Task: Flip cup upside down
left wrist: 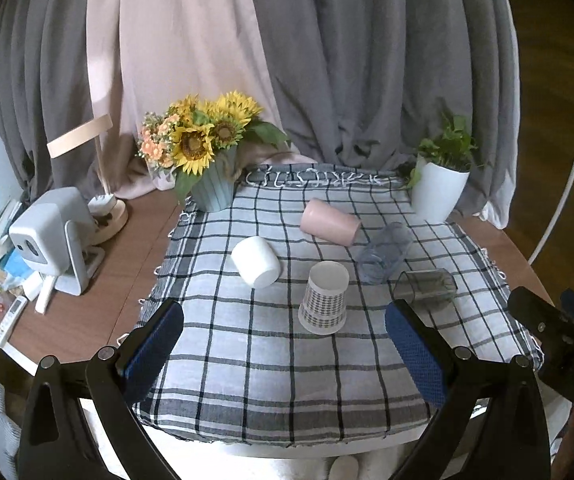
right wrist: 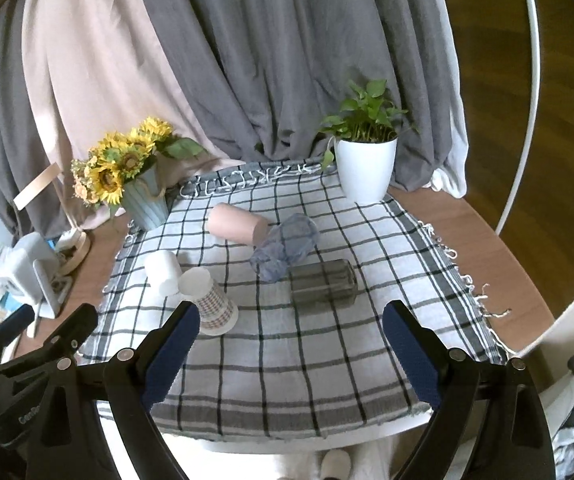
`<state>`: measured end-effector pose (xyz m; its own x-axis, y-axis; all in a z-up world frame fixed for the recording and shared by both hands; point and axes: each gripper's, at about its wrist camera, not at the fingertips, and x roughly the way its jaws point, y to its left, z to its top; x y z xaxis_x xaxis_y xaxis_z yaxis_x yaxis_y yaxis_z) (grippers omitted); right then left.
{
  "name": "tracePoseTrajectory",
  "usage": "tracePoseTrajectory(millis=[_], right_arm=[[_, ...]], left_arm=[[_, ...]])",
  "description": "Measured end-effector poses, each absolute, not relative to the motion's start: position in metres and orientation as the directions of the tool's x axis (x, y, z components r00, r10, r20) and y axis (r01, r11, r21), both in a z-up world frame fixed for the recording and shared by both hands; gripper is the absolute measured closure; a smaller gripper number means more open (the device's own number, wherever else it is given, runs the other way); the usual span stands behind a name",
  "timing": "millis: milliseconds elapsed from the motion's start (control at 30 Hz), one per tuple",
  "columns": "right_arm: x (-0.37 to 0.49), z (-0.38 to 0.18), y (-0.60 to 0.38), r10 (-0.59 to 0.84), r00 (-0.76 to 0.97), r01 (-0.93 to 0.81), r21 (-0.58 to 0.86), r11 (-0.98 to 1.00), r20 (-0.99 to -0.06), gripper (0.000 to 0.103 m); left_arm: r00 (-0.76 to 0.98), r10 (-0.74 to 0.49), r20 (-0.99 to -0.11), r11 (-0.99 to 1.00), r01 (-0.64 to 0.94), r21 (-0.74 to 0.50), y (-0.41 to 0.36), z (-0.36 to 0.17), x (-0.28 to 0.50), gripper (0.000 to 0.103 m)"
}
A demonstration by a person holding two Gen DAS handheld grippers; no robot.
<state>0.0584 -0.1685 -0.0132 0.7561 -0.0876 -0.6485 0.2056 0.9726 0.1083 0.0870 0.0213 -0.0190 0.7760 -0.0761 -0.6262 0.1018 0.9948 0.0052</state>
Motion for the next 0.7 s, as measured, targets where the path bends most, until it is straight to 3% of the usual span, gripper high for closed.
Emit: tracePoseTrajectory(millis=[700], right_arm=[[0.022, -0.007, -0.151, -0.133, 0.761, 0.25, 0.097, 0.963, -0.635, 0.01]], left_arm=[[0.785, -0.115, -0.609, 0.99, 0.137, -0.011, 0.035, -0.012, 0.061, 0.0]])
